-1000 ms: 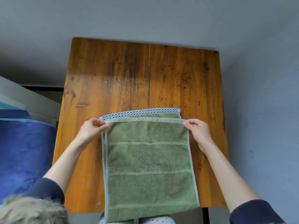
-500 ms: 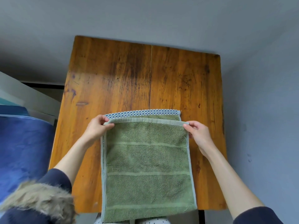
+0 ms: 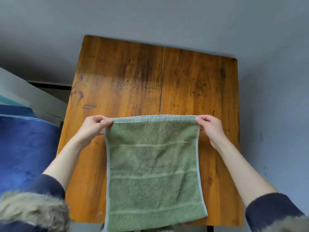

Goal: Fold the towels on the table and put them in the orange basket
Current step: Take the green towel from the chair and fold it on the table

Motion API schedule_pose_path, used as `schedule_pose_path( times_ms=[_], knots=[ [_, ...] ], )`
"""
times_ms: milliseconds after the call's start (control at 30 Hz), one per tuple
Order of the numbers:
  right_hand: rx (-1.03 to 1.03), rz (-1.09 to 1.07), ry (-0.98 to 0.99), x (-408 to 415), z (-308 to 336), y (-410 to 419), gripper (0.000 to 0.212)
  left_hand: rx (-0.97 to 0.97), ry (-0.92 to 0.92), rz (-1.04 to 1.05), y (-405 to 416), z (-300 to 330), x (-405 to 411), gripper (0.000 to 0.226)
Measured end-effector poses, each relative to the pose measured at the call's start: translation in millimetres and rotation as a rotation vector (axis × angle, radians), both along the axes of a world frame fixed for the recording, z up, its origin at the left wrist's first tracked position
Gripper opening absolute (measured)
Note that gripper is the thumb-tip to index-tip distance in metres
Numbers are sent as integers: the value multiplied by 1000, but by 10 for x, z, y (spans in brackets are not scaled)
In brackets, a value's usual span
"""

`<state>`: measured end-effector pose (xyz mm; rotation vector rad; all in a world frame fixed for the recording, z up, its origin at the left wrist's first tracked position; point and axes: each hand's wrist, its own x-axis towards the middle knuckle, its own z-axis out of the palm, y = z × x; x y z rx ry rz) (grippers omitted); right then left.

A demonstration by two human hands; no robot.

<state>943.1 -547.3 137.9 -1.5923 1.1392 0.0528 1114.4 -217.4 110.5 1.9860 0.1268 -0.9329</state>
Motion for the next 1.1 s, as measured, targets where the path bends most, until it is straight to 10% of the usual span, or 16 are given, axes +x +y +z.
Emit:
schedule_pose_path(
  times_ms=[200,667,1100],
  knots=[
    [-236,137,133,218,-384,2,4,325,-354,-179,-168,-236,8,13],
    [1,154,218,271,-279,-14,7,443,-283,-357,-223,-217,-13,21],
    [-258,175,29,-199,967,-44,6,18,-195,-399,65,964,283,22]
  ],
)
